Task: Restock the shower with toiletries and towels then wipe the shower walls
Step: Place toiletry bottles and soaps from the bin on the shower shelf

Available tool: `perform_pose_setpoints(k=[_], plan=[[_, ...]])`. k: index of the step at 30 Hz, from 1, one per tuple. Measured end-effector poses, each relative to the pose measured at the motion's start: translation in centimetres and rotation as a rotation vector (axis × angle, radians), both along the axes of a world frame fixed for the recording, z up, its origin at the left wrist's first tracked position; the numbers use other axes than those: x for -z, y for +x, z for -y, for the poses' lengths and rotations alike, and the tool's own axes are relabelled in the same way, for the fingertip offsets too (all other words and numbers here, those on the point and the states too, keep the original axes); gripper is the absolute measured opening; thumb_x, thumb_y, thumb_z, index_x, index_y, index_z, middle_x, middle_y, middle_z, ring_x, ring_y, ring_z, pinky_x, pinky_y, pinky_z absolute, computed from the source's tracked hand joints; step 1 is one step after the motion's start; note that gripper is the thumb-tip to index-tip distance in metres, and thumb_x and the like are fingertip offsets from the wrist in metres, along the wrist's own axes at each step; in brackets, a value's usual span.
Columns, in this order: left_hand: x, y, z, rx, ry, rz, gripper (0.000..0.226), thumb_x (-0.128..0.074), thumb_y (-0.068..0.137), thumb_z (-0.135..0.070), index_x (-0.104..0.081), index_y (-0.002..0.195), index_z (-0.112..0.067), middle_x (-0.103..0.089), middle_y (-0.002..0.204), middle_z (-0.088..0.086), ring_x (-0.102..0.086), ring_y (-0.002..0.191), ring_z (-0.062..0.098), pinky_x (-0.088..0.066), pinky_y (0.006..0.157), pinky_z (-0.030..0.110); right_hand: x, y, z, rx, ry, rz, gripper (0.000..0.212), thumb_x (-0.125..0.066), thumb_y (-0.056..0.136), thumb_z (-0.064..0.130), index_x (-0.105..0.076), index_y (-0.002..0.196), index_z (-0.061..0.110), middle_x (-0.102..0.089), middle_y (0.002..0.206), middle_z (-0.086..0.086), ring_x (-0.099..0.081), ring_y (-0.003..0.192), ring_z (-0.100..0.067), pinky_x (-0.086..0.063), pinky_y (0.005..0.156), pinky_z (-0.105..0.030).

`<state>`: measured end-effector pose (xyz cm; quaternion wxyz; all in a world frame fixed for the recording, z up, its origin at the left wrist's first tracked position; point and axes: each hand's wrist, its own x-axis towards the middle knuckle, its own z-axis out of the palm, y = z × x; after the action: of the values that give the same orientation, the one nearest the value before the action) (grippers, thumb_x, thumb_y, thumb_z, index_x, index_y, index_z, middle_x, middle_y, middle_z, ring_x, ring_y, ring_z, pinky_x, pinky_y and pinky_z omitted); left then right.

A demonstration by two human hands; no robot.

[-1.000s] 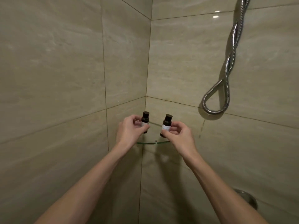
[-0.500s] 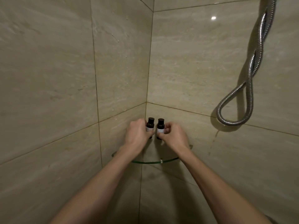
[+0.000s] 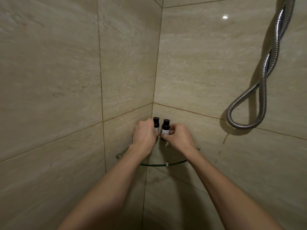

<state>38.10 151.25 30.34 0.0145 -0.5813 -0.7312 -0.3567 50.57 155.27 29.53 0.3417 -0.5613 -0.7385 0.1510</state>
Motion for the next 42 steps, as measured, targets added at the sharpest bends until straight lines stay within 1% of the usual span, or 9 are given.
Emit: perform_pose_setpoints(k=[5, 14, 18, 21, 25, 29, 31, 37, 42], plan=[[0.2, -0.3, 0.1, 0.008, -0.005, 0.025, 0.029, -0.079, 0.084, -0.026, -0.065, 0.103, -0.010, -0.070, 0.099, 0.012, -0.068, 0.093, 0.031, -0.056, 0.074, 0.039, -0.1, 0.0, -0.1, -0.020, -0.038, -0.010, 0.020, -0.076, 0.083, 0.035, -0.070, 0.101, 0.026, -0.073, 0.083, 0.007, -0.071, 0.079, -0.013, -0.061, 0.076, -0.044], [0.5, -0.7, 0.1, 0.002, -0.012, 0.013, 0.017, -0.077, 0.084, -0.021, -0.066, 0.093, -0.013, -0.071, 0.091, 0.008, -0.068, 0.086, 0.028, -0.059, 0.074, 0.042, 0.0, 0.2, 0.1, -0.007, -0.055, 0.022, 0.020, -0.076, 0.082, 0.038, -0.073, 0.096, 0.024, -0.074, 0.079, 0.007, -0.070, 0.075, -0.010, -0.061, 0.074, -0.039], [-0.1, -0.7, 2.4, -0.014, -0.021, -0.006, 0.023, -0.071, 0.091, -0.030, -0.064, 0.105, -0.013, -0.065, 0.090, 0.002, -0.062, 0.083, 0.020, -0.052, 0.069, 0.035, -0.6, 1.0, 0.9, 0.017, -0.024, 0.060, 0.031, -0.075, 0.083, 0.043, -0.073, 0.107, 0.024, -0.074, 0.091, 0.009, -0.070, 0.085, -0.011, -0.060, 0.080, -0.038], [0.4, -0.5, 5.7, 0.065, 0.169, 0.017, 0.028, -0.067, 0.094, -0.030, -0.063, 0.117, -0.014, -0.070, 0.101, 0.001, -0.068, 0.090, 0.016, -0.058, 0.080, 0.032, -0.4, 2.6, 3.1, 0.068, 0.165, 0.020, 0.029, -0.067, 0.087, 0.041, -0.073, 0.111, 0.026, -0.075, 0.103, 0.011, -0.069, 0.095, -0.010, -0.058, 0.082, -0.033], [3.1, -0.1, 9.4, 0.195, 0.513, -0.059, 0.011, -0.065, 0.093, -0.020, -0.066, 0.102, -0.013, -0.067, 0.096, -0.002, -0.060, 0.089, 0.013, -0.050, 0.078, 0.028, 2.9, 5.0, 6.5, 0.103, 0.412, -0.359, 0.008, -0.064, 0.087, 0.030, -0.070, 0.088, 0.025, -0.070, 0.079, 0.009, -0.064, 0.068, -0.014, -0.053, 0.068, -0.037], [8.9, 1.7, 12.1, 0.412, 0.672, -0.231, 0.010, -0.064, 0.092, -0.011, -0.073, 0.093, -0.005, -0.071, 0.090, 0.006, -0.062, 0.085, 0.022, -0.050, 0.077, 0.029, 10.0, 8.1, 9.0, 0.164, 0.386, -0.500, 0.010, -0.061, 0.086, 0.030, -0.068, 0.087, 0.023, -0.061, 0.068, 0.008, -0.056, 0.059, -0.015, -0.049, 0.061, -0.038], [12.8, 3.2, 13.1, 0.548, 0.556, -0.262, 0.014, -0.064, 0.093, -0.017, -0.074, 0.097, -0.008, -0.071, 0.092, 0.005, -0.063, 0.088, 0.025, -0.052, 0.075, 0.032, 14.5, 10.1, 10.2, 0.205, 0.269, -0.451, 0.010, -0.060, 0.086, 0.029, -0.068, 0.086, 0.022, -0.061, 0.067, 0.009, -0.056, 0.060, -0.012, -0.050, 0.061, -0.037], [27.1, 6.5, 15.1, 0.721, -0.074, -0.272, 0.029, -0.057, 0.090, -0.033, -0.070, 0.111, -0.018, -0.070, 0.107, -0.001, -0.066, 0.101, 0.021, -0.054, 0.076, 0.031, 28.5, 16.9, 17.2, 0.334, -0.293, -0.173, 0.015, -0.067, 0.087, 0.018, -0.073, 0.101, 0.020, -0.071, 0.082, 0.005, -0.065, 0.069, -0.012, -0.057, 0.078, -0.036], [36.9, 7.1, 19.1, 0.812, -0.571, -0.200, 0.040, -0.058, 0.097, -0.038, -0.060, 0.133, -0.020, -0.063, 0.129, 0.000, -0.060, 0.116, 0.020, -0.053, 0.091, 0.032, 36.6, 21.9, 26.8, 0.386, -0.692, -0.065, 0.028, -0.067, 0.088, 0.023, -0.070, 0.115, 0.020, -0.072, 0.103, 0.000, -0.071, 0.095, -0.021, -0.055, 0.088, -0.033]])
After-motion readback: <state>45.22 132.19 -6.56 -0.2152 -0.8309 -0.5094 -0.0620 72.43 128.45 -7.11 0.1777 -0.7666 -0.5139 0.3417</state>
